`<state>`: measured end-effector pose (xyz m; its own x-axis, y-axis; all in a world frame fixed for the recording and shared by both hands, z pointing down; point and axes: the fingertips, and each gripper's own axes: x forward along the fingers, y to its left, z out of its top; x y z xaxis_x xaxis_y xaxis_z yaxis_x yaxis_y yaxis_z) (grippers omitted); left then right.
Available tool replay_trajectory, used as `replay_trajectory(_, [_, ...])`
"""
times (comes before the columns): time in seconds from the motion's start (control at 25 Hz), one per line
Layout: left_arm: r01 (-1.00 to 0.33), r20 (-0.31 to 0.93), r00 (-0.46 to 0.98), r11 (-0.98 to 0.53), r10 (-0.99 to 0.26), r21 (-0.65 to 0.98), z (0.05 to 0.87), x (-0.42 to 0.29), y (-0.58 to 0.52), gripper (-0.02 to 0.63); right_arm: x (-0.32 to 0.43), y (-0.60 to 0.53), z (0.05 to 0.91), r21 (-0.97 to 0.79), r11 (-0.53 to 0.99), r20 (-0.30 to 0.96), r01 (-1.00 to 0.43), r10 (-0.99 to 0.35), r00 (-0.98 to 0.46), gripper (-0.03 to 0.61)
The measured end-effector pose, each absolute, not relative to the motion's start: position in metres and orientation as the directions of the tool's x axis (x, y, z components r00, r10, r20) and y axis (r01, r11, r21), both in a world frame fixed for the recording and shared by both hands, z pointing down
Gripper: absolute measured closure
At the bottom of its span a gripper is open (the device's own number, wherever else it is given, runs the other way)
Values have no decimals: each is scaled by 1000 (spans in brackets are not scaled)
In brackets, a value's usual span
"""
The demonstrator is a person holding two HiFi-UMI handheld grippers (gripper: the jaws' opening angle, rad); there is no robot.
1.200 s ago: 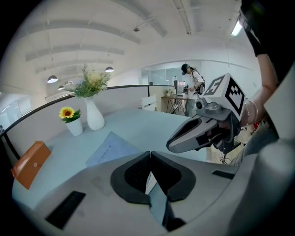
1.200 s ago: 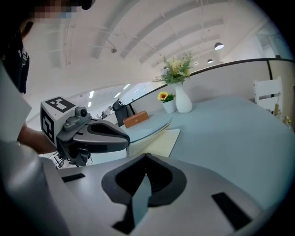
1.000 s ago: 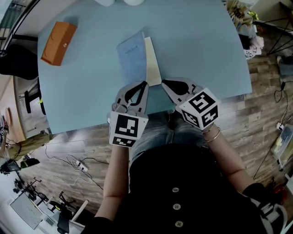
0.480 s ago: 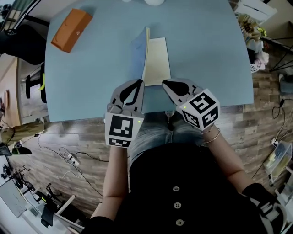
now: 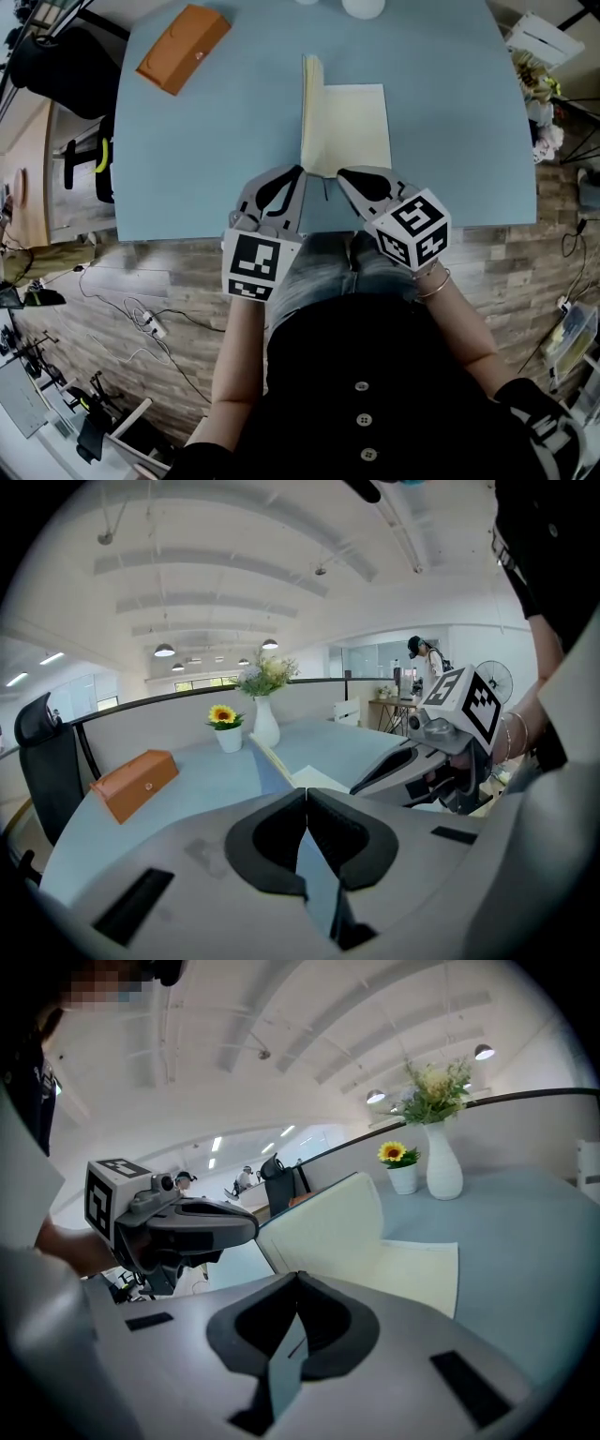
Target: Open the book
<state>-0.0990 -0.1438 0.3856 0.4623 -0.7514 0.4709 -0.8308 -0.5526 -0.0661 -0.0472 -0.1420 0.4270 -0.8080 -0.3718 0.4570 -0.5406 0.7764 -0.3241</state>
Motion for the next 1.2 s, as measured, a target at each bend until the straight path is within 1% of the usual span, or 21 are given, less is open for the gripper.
replay_trajectory(0.4, [-821,456,501,-570,-735,-18,394,-125,-138,600,-86,-139,417,-295,775,463,-559,-396,-793,575])
replay_trajectory(0.8, [-810,474,521,-587,-710,11,407,-147,-135,600,-95,-144,428,-285,746,505,-601,-416,-756,575])
replay_trajectory(1.2, [-809,476,549,-580,-687,98,420,-164,-136,600,-116,-144,438,-290,743,532,-603,-399,-747,575])
